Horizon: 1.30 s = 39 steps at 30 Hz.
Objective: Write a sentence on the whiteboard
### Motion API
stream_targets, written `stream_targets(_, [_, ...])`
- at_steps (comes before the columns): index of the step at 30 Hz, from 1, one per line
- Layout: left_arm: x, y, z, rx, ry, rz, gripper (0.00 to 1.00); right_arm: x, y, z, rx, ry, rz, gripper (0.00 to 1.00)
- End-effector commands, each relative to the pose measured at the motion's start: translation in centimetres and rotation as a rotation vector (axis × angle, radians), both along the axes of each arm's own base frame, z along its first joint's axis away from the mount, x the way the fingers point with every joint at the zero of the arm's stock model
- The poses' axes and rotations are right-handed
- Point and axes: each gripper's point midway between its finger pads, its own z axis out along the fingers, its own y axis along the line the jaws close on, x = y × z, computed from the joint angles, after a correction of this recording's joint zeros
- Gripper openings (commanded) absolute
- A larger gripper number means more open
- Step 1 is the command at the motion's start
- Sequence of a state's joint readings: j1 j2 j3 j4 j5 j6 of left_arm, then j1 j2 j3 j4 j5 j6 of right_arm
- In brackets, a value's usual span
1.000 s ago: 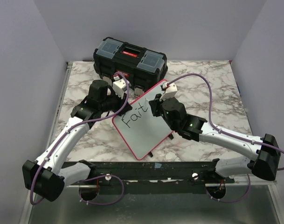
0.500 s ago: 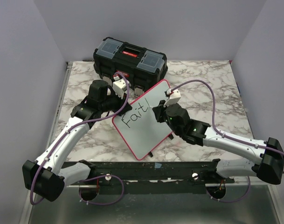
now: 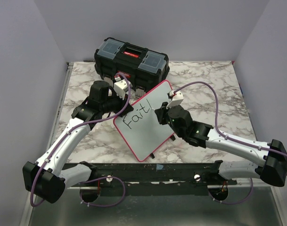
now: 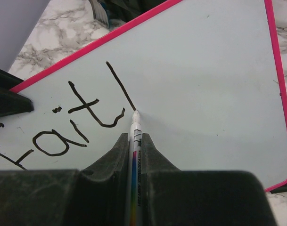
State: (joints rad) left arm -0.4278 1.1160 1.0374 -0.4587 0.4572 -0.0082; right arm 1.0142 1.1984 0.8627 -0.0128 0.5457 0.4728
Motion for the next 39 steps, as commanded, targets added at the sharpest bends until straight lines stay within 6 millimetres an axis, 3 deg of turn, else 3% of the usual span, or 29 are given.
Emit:
stream_targets(1, [0.5,0.1,1.8,0.005,-0.107,-0.016,0.00,-0.1,0.2,-0.6,-0.027,0.027,0.015,0.01])
stream_targets(28, [0.4,0.1,2.0,0.002,-0.111,-0.019,0.00,2.5,0.7,3.1,-0.051,-0.065,-0.067,0.01])
stream_targets(39, [0.3,0.1,2.1,-0.002,-0.115,-0.021,0.00,2.9,-0.3,2.4,-0.078,-0.053,-0.120,0.01])
